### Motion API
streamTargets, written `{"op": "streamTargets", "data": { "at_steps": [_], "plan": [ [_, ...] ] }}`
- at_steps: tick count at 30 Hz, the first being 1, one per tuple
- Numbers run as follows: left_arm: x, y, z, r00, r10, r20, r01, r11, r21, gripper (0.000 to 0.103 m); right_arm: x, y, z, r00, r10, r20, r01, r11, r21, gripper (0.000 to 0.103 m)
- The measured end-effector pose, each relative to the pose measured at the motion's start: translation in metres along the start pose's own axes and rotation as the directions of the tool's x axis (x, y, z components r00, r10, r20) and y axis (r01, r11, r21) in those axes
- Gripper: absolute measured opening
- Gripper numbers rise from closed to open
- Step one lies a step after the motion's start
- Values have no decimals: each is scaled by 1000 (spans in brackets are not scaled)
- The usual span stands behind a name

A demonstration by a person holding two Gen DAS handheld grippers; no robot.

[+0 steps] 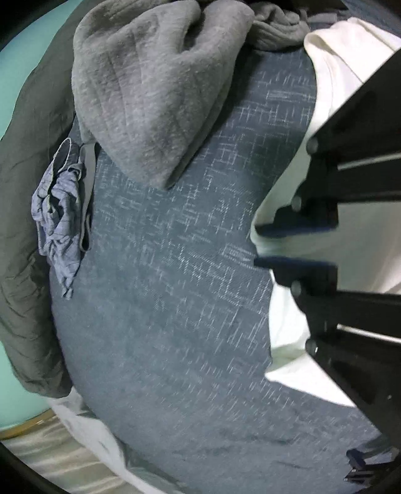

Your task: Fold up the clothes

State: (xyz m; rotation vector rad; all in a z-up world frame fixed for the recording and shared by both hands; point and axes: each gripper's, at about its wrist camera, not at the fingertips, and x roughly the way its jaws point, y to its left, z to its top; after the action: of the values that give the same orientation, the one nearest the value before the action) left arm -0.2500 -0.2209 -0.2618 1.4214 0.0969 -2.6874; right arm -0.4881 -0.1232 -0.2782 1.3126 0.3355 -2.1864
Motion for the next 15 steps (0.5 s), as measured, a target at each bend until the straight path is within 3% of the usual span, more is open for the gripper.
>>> {"op": "streamTargets", "data": {
  "at_steps": [4, 15],
  "plan": [
    [1, 0, 0, 1000, 0, 0, 0, 1000, 2, 103, -12, -13, 7, 997, -40, 74, 36, 998, 53, 7],
    [2, -2, -1, 1000, 2, 1, -2, 1000, 6, 103, -13, -26, 6, 997, -28, 73, 20, 994, 111, 9]
  ]
}}
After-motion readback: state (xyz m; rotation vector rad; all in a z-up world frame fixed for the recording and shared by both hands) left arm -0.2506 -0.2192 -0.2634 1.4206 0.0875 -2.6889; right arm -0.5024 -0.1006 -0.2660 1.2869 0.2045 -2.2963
